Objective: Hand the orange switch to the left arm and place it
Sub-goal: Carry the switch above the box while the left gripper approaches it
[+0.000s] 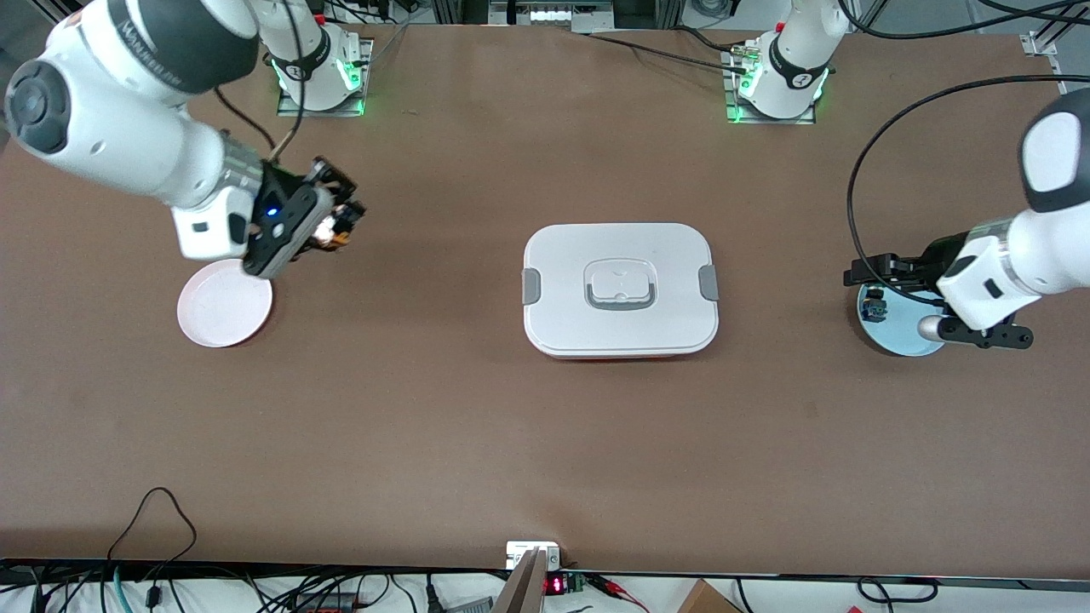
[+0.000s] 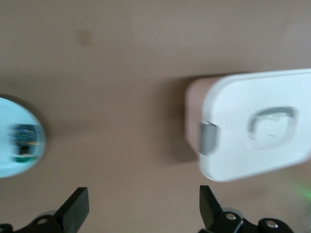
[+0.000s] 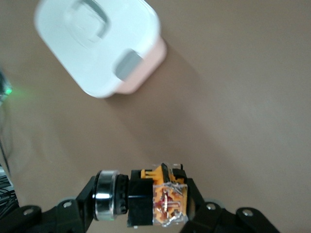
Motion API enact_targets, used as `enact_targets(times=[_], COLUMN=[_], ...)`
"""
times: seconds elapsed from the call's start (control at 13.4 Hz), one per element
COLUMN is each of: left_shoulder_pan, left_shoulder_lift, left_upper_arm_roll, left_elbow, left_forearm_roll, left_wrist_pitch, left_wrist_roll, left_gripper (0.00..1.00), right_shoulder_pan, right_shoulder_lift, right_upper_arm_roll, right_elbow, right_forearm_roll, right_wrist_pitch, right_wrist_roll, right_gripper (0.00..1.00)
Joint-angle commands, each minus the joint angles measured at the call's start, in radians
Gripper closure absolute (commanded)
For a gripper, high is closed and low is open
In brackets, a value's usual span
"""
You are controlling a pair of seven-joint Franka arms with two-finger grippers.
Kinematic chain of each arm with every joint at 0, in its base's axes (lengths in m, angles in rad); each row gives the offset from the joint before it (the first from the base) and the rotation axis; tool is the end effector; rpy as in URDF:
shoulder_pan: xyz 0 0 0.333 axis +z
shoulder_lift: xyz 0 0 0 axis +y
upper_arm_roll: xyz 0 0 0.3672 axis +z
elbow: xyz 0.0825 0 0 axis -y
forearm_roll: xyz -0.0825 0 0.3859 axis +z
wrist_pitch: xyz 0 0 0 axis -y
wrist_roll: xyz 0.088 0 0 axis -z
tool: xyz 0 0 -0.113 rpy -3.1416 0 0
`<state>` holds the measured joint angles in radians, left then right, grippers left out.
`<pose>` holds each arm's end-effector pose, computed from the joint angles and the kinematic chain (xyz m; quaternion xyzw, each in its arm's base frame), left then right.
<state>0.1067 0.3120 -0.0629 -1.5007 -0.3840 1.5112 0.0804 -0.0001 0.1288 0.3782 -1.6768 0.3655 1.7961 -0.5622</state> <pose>0.6393 -0.0107 0.5203 0.9688 -0.0004 -0.1343 0.2084 0.5596 0.2428 0.5758 -0.8916 -0.4060 -0.0175 0.1996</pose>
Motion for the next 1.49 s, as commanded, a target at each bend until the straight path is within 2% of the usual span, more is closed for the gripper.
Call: enact_targets(times=[0.0, 0.07, 0.22, 0.37, 0.67, 0.82, 0.89, 1.04, 1.12, 1.26, 1.41], left_shoulder_pan=[0.079, 0.093, 0.071, 0.013, -0.053, -0.125, -0.143, -0.144, -0.145, -0.147, -0.147], left_shoulder_lift=[0.099, 0.142, 0.16, 0.162, 0.159, 0.078, 0.02, -0.077, -0.112, -0.163, -0.217], left_upper_arm_roll=[-0.003, -0.005, -0.009, -0.017, -0.035, -0.055, -0.087, -0.158, -0.161, -0.173, -0.181], left_elbow=[0.027, 0.025, -0.004, -0.048, -0.076, -0.14, -0.186, -0.254, -0.262, -0.262, -0.294], left_forearm_roll=[-0.336, -0.44, -0.576, -0.727, -0.984, -1.004, -1.013, -1.016, -1.018, -1.018, -1.013], left_wrist_pitch=[-0.119, -0.149, -0.14, -0.106, -0.095, -0.03, 0.031, 0.124, 0.127, 0.127, 0.127], left_wrist_roll=[0.033, 0.041, 0.041, 0.035, 0.019, -0.061, -0.115, -0.161, -0.219, -0.364, -0.393], left_gripper=[0.0, 0.0, 0.0, 0.0, 0.0, 0.0, 0.0, 0.0, 0.0, 0.0, 0.0], right_shoulder_pan=[0.012, 0.018, 0.06, 0.118, 0.182, 0.199, 0.204, 0.203, 0.203, 0.204, 0.206], right_shoulder_lift=[-0.006, -0.006, -0.005, -0.003, 0.0, 0.009, 0.009, 0.009, 0.009, 0.009, 0.017], right_upper_arm_roll=[0.105, 0.132, 0.163, 0.166, 0.168, 0.168, 0.168, 0.168, 0.168, 0.168, 0.168], right_elbow=[0.014, 0.014, 0.012, -0.007, -0.009, -0.006, -0.004, -0.007, -0.011, -0.012, -0.011], right_forearm_roll=[0.073, 0.088, 0.14, 0.24, 0.404, 0.501, 0.551, 0.68, 0.734, 0.777, 0.783], right_wrist_pitch=[0.13, 0.185, 0.299, 0.412, 0.52, 0.537, 0.537, 0.536, 0.534, 0.537, 0.542], right_wrist_roll=[-0.053, -0.059, -0.103, -0.136, -0.215, -0.309, -0.358, -0.511, -0.572, -0.648, -0.654], right_gripper=[1.0, 1.0, 1.0, 1.0, 1.0, 1.0, 1.0, 1.0, 1.0, 1.0, 1.0])
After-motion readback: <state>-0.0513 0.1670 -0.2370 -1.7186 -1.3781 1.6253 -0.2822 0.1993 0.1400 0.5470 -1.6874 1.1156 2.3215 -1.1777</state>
